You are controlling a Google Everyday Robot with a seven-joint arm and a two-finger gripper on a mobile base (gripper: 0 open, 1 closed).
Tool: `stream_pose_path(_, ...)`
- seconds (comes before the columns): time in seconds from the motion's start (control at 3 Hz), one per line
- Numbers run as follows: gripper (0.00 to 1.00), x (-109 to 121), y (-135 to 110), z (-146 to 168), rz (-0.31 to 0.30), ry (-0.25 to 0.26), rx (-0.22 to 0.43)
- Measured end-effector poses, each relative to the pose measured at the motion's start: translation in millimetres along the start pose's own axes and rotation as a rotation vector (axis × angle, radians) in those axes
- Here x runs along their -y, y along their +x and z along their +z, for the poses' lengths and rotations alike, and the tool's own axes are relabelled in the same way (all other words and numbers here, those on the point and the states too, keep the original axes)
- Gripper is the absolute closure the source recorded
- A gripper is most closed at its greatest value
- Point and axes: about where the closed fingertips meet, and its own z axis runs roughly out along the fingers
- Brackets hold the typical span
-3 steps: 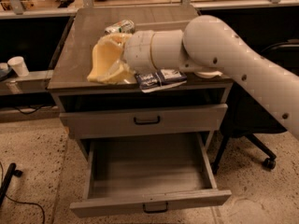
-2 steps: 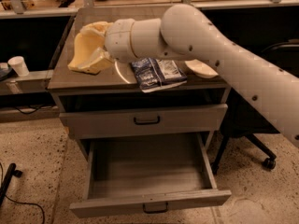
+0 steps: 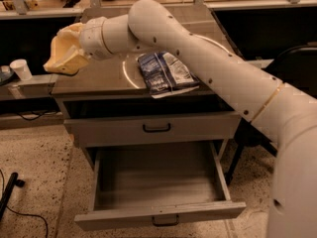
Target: Pick sponge from middle drawer and place on counter
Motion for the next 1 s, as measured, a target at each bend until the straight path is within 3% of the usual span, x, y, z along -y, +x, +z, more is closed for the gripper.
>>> stream_pose_path(0.33,0.81,-6.9,21.3,26.8,0.035,-0.059,-0.056)
stream_pose_path(1.0,0.35,-20.3,57.7,24.9,0.088,-0.088,-0.11)
